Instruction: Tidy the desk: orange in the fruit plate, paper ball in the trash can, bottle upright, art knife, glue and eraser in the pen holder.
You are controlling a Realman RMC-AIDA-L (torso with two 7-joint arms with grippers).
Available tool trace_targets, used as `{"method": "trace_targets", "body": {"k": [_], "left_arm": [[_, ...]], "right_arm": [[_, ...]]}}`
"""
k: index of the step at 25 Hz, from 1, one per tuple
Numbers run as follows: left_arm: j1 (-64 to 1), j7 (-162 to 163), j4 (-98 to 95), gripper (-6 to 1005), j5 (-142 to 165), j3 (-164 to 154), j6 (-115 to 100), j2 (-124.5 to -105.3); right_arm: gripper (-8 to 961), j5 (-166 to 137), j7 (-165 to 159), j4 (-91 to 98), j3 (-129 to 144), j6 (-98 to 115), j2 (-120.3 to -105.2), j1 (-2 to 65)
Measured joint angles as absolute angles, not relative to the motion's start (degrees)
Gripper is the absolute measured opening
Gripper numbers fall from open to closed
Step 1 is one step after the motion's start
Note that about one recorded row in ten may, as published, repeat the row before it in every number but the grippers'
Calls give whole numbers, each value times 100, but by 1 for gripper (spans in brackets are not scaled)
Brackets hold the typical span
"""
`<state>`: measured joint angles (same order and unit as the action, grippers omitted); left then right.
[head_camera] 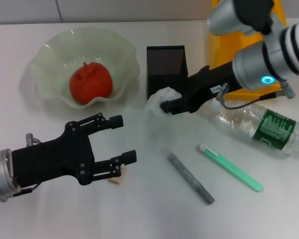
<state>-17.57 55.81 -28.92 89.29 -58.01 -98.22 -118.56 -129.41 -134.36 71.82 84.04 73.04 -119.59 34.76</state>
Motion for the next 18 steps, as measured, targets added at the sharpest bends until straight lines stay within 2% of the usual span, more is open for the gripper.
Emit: {"method": "trace_targets", "body": {"k": [7, 11, 18], "left_arm": [[-1767, 5581, -2892, 765, 8929, -5801, -9811, -11856], [-1766, 5581, -2892, 765, 8929, -5800, -9807, -11856], [-1772, 5581, -2892, 763, 8930, -5801, -9796, -11857]], "right_arm": [[482, -10966, -11829, 7258, 7963, 7304, -11954, 2705], [482, -9145, -10265, 6973, 7555, 7441, -11944, 2037], [481, -8120, -9329, 6306, 6663, 7671, -11936, 1572]]}}
